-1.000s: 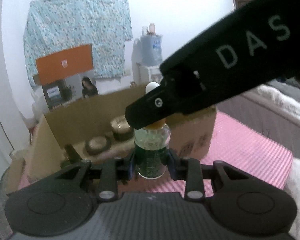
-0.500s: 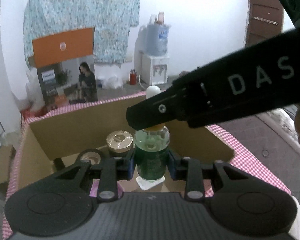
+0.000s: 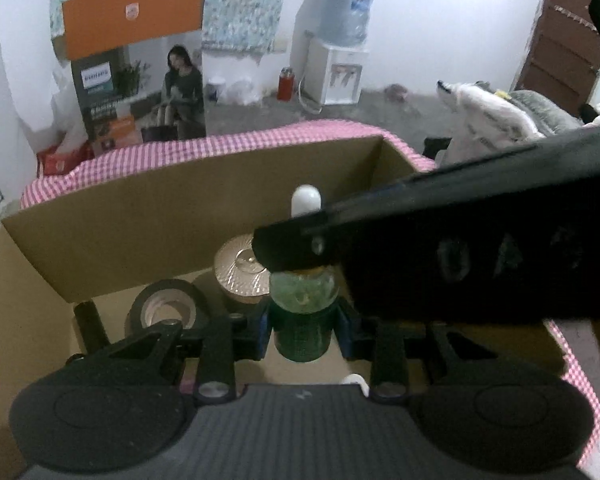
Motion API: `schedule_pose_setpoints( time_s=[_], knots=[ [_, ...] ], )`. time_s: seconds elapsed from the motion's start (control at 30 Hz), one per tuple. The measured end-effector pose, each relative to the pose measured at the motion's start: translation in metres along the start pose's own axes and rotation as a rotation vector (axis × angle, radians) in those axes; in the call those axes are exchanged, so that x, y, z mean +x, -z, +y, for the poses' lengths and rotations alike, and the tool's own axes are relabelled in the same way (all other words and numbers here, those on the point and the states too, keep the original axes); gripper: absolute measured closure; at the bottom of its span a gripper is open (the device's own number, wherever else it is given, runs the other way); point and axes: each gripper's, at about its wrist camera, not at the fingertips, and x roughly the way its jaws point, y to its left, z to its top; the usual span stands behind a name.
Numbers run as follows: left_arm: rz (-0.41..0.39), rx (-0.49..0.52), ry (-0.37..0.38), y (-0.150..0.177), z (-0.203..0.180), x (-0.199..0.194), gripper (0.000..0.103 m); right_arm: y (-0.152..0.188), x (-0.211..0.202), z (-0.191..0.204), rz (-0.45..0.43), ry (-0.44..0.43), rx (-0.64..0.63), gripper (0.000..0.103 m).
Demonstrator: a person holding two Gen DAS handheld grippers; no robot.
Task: Organize rigid objects
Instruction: 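Carry the dropper bottle into the box and open the right tool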
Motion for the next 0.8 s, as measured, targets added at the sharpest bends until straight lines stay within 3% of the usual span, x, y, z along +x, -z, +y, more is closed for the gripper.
schedule_pose_setpoints(
  time_s=[0.13, 0.23, 0.37, 0.53, 0.6, 0.67, 0.7, 0.77, 0.8],
  knots=[
    [0.032, -0.004, 0.004, -0.002, 0.002, 0.003, 0.059, 0.005, 0.025, -0.01, 0.044, 0.01, 0.004, 0.083],
    [0.041, -0.001, 0.006, -0.004, 0.003, 0.005, 0.056, 0.011, 0.04, -0.015, 0.074, 0.01, 0.008, 0.088],
    [0.036, 0.008, 0.003, -0.006, 0.003, 0.007, 0.052, 0.008, 0.043, -0.017, 0.068, 0.012, 0.001, 0.089],
    [-0.016, 0.016, -0.007, -0.006, 0.0, -0.002, 0.032, 0.006, 0.038, -0.012, 0.06, 0.011, -0.003, 0.085],
    [-0.037, 0.026, -0.012, -0.004, -0.002, -0.011, 0.023, 0.006, 0.029, -0.01, 0.043, 0.019, 0.0, 0.075],
    [-0.057, 0.031, -0.005, -0.002, -0.004, -0.021, 0.02, 0.007, 0.017, -0.01, 0.015, 0.023, 0.014, 0.055],
    [-0.067, 0.03, -0.004, 0.0, -0.006, -0.027, 0.017, 0.007, 0.009, -0.009, -0.004, 0.025, 0.019, 0.052],
    [-0.082, 0.023, 0.003, 0.004, -0.009, -0.04, 0.015, 0.01, -0.007, -0.007, -0.042, 0.028, 0.026, 0.032],
    [-0.095, 0.021, 0.011, 0.007, -0.011, -0.048, 0.014, 0.012, -0.018, -0.005, -0.068, 0.031, 0.028, 0.028]
  ],
)
